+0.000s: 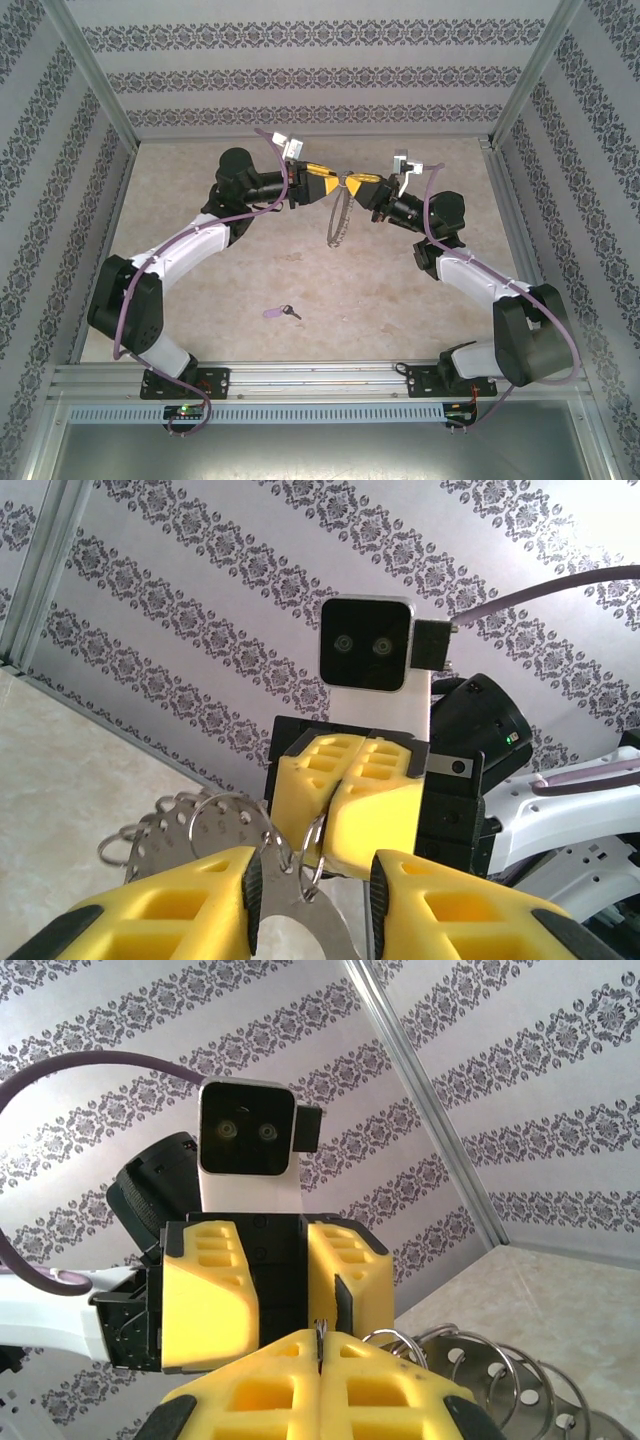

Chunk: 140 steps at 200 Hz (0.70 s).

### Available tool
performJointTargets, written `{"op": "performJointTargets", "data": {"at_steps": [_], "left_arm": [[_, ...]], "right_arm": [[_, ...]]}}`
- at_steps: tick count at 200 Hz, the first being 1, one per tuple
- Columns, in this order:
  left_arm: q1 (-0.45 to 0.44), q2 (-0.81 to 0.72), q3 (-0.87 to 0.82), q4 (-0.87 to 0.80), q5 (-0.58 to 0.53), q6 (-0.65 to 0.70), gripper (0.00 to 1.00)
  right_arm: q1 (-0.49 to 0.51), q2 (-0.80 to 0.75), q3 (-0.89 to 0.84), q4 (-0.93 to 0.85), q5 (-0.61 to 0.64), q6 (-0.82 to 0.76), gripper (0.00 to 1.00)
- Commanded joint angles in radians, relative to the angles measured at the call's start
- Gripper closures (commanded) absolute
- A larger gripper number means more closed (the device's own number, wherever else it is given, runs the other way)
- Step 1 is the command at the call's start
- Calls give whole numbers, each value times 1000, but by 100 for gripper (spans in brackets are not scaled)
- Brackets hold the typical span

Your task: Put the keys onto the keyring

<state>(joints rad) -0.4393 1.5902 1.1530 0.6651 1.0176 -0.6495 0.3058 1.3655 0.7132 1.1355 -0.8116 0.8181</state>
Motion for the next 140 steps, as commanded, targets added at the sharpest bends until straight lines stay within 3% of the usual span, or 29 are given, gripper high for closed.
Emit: {"op": "performJointTargets", "data": {"at_steps": [1,140], "left_arm": [[-11,16,-6,73,22,-33,65],[-21,43,-1,134,38,-73,69]], "right_arm": [[12,5,41,95,12,15,100],[15,38,49,108,13,24,100]]}}
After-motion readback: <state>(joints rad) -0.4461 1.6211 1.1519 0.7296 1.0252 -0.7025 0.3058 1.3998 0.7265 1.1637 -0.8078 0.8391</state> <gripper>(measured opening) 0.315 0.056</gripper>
